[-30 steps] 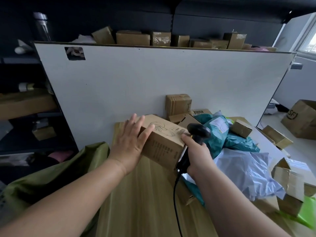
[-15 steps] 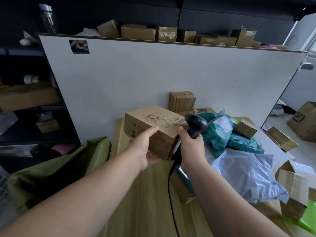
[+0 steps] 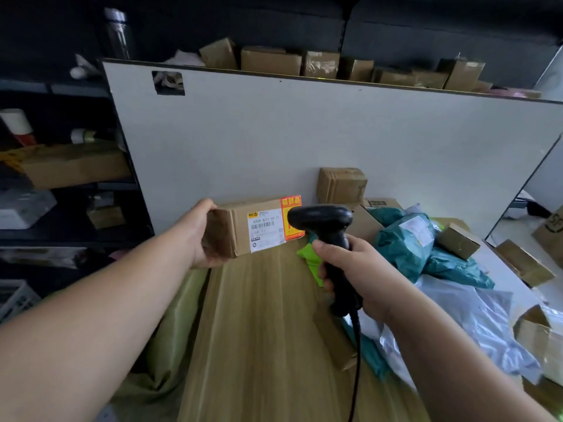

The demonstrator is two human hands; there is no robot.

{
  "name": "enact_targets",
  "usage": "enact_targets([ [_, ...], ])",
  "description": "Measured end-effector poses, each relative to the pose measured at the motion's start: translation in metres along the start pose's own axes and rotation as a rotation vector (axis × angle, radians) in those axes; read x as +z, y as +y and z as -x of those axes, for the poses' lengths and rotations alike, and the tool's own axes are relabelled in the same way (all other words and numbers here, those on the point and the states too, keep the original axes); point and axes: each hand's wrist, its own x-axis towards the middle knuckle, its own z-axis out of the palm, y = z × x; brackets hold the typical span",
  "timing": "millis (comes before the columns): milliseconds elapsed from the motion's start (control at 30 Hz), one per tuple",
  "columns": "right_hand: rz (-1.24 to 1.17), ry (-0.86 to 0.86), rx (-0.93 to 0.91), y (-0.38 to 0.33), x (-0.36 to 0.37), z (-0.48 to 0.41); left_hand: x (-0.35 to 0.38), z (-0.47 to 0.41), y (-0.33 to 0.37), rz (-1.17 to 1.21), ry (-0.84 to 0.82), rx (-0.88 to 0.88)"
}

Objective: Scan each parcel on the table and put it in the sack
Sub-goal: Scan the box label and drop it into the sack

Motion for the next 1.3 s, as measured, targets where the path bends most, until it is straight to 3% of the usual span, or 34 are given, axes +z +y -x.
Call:
enact_targets([
  [233, 0.044, -0.101, 0.041, -0.007, 0.023, 0.001, -0.035, -0.012, 0.012, -0.002, 0.044, -0.005],
  [1300, 0.212, -0.201, 0.094, -0.032, 0.161, -0.012, -0.174, -0.022, 0.024, 0.14, 0.13, -0.064],
])
